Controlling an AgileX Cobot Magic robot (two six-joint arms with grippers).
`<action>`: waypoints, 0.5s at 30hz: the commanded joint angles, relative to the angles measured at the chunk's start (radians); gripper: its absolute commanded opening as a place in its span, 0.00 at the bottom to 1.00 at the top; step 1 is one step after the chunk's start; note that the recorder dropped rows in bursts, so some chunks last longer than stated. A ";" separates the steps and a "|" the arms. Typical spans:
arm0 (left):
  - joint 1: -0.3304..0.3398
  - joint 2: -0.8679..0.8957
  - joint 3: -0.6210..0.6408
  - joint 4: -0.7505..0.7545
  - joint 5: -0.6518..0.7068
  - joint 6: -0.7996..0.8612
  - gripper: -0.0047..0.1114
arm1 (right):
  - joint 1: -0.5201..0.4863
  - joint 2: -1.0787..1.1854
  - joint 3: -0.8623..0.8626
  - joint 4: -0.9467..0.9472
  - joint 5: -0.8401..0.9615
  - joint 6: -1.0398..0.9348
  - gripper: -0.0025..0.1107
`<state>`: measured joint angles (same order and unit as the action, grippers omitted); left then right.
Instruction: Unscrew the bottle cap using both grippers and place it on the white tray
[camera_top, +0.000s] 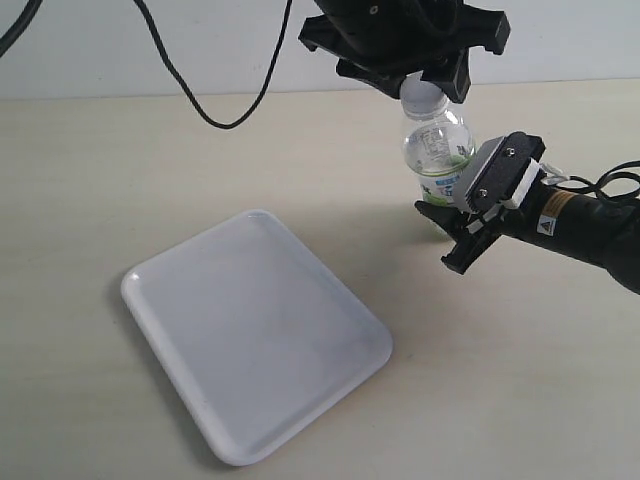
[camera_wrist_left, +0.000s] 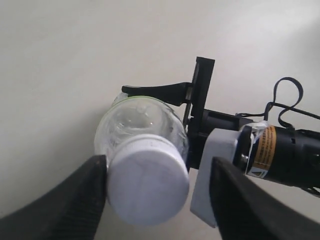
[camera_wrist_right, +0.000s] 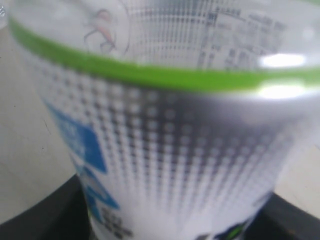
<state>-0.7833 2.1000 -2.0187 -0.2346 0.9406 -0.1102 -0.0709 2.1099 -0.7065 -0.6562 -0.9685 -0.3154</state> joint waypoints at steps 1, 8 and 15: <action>-0.004 -0.011 -0.013 -0.006 -0.006 0.051 0.55 | 0.000 -0.002 0.000 -0.006 0.046 0.004 0.02; -0.002 -0.035 -0.143 0.110 0.120 0.126 0.55 | 0.000 -0.002 0.000 -0.004 0.048 0.004 0.02; -0.005 -0.047 -0.175 0.169 0.281 0.783 0.55 | 0.000 -0.002 0.000 -0.006 0.062 0.004 0.02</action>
<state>-0.7833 2.0691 -2.1851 -0.0709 1.1857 0.4453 -0.0709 2.1076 -0.7065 -0.6562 -0.9639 -0.3133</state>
